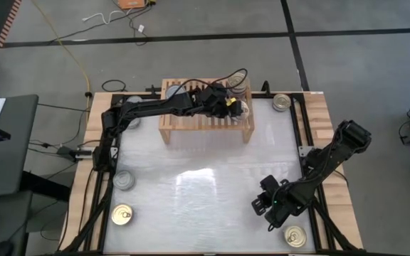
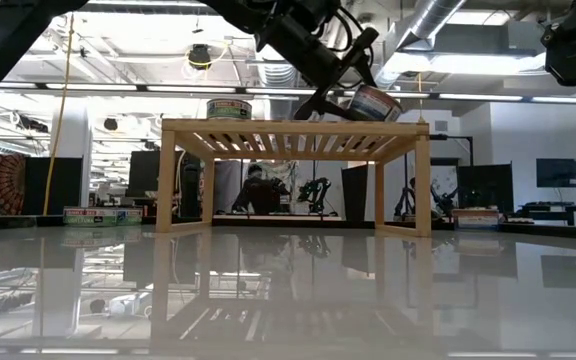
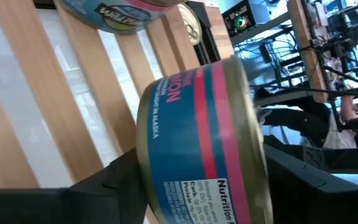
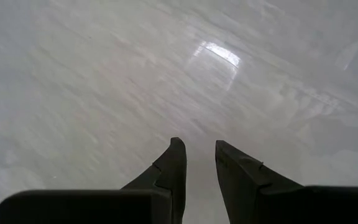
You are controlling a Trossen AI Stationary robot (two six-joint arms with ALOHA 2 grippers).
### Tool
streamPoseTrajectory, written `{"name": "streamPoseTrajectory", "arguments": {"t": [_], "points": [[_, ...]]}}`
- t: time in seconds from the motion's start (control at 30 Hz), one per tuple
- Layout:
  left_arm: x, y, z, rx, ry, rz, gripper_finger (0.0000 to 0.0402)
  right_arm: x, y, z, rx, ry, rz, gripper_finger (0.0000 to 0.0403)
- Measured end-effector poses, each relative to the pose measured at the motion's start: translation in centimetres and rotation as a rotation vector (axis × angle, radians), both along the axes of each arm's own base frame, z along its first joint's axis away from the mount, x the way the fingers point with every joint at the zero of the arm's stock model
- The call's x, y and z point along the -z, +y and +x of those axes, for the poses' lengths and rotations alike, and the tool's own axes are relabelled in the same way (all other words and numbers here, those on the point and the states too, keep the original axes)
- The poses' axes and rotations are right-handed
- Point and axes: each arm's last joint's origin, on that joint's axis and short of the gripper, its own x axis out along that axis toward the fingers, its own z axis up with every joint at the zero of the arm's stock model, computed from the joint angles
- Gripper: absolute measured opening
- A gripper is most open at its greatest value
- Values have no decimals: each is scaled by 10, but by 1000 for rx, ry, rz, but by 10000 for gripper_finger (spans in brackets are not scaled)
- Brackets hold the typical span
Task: Stack canned seafood by type on shelf
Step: Put the blue-pink tuna can on the shelf
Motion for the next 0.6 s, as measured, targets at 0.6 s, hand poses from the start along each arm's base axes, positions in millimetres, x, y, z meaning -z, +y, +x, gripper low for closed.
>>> {"name": "streamPoseTrajectory", "arguments": {"t": [0.6], "points": [[3, -1, -1, 80, 65, 94, 318, 0, 0, 0, -1, 0, -3, 111]]}}
